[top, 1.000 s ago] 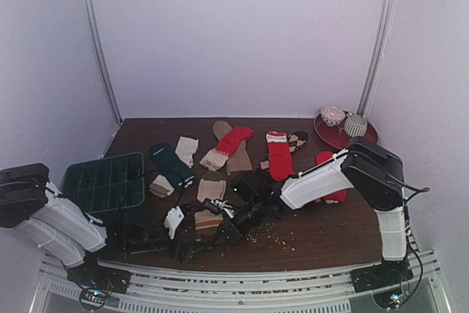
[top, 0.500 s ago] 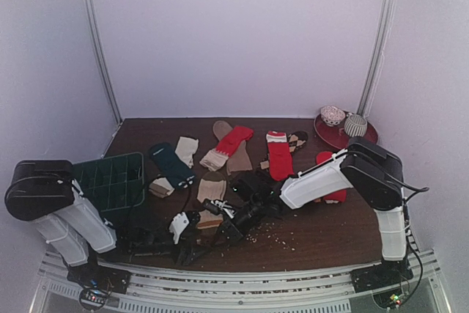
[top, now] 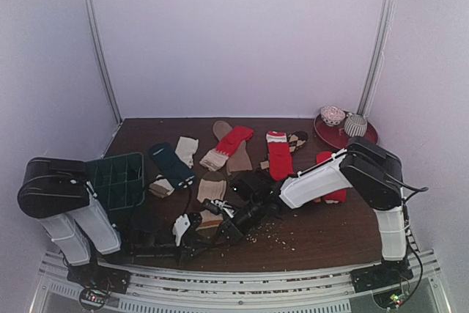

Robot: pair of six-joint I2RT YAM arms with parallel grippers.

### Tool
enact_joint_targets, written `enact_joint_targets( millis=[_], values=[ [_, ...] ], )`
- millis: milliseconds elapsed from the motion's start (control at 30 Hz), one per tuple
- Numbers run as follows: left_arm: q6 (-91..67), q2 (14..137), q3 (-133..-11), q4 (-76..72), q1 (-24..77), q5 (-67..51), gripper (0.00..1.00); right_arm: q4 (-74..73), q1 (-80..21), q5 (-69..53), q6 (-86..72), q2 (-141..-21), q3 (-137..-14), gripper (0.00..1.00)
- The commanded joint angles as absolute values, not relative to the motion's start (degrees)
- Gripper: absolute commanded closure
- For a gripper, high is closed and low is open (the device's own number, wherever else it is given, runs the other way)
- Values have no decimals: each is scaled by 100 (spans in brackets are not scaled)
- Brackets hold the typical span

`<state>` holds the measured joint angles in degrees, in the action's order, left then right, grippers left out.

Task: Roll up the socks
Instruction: Roll a pair of socks at the center of the board.

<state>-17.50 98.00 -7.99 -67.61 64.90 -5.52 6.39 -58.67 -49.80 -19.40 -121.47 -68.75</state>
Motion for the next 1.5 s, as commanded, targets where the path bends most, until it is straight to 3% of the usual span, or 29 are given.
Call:
enact_joint_targets(
  millis=[0, 33, 233, 367, 567, 833, 1000, 1333, 1400, 1467],
  values=[
    [-1827, 9880, -700, -7316, 6487, -536, 96, -148, -5925, -4658, -1853, -12552, -6653, 76],
    [-1840, 9881, -694, -7321, 6486, -531, 100, -149, -5932, -4652, -1840, -12551, -6653, 75],
    [-2251, 9803, -665, -6987, 6491, -324, 100, 50, -5926, -4247, -1584, -12173, -6470, 61],
    [-2744, 9744, -768, -6037, 6484, -120, 100, 977, -5898, -3800, -1295, -11440, -5942, 50],
    [-3305, 9786, -1011, -4972, 6486, 31, 100, 2289, -6133, -2834, -67, -10280, -4811, 42],
    [-3520, 9736, -1311, -4370, 6469, -1, 100, 2803, -6671, -1873, 1486, -10234, -4460, 29],
    [-3459, 9662, -1367, -4149, 6466, -107, 100, 2920, -6659, -1234, 2057, -10432, -4545, 28],
    [-3375, 9779, -1327, -4205, 6460, -258, 100, 2842, -6647, -1160, 2290, -10851, -4961, 29],
    [-3361, 9823, -1329, -4218, 6460, -290, 100, 2767, -6638, -1239, 2241, -10922, -5050, 34],
    [-3345, 9826, -1321, -4219, 6460, -298, 100, 2569, -6629, -1369, 2141, -10993, -5153, 52]
  ],
)
